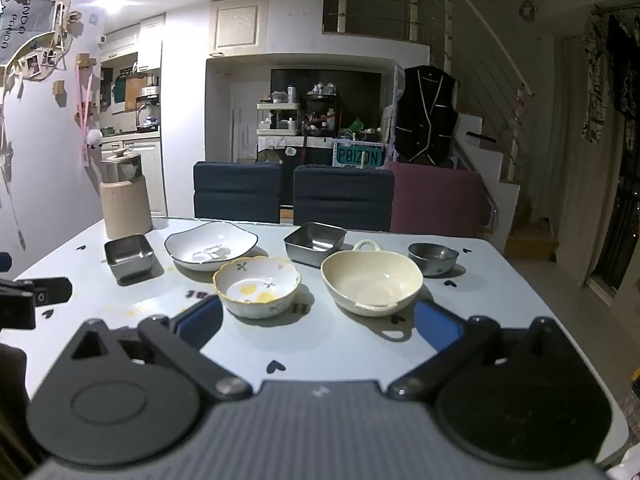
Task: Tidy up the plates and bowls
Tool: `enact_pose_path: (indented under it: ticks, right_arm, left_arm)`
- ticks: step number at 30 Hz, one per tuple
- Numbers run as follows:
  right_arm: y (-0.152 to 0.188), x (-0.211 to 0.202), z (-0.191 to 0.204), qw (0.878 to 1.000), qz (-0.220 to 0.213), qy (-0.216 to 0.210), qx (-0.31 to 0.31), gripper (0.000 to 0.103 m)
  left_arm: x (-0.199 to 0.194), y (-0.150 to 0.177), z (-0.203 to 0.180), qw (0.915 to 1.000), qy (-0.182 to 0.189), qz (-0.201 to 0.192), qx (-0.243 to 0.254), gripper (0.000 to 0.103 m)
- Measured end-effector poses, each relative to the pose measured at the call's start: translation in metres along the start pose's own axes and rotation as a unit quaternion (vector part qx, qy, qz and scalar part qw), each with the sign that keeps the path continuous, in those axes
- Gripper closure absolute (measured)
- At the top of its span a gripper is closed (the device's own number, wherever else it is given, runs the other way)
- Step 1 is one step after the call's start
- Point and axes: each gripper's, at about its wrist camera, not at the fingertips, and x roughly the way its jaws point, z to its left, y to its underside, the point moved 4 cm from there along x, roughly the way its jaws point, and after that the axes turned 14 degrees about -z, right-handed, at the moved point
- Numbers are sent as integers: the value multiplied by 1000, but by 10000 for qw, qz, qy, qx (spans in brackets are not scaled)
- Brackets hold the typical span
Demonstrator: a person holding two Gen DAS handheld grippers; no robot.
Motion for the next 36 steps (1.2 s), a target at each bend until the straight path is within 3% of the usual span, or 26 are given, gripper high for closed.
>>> enact_pose_path:
  ticks: [36]
  right_arm:
    - [0,1,-1,10000,-22,-8,-38,0]
  left_arm:
    - [4,5,-12,10000,45,-6,5,0]
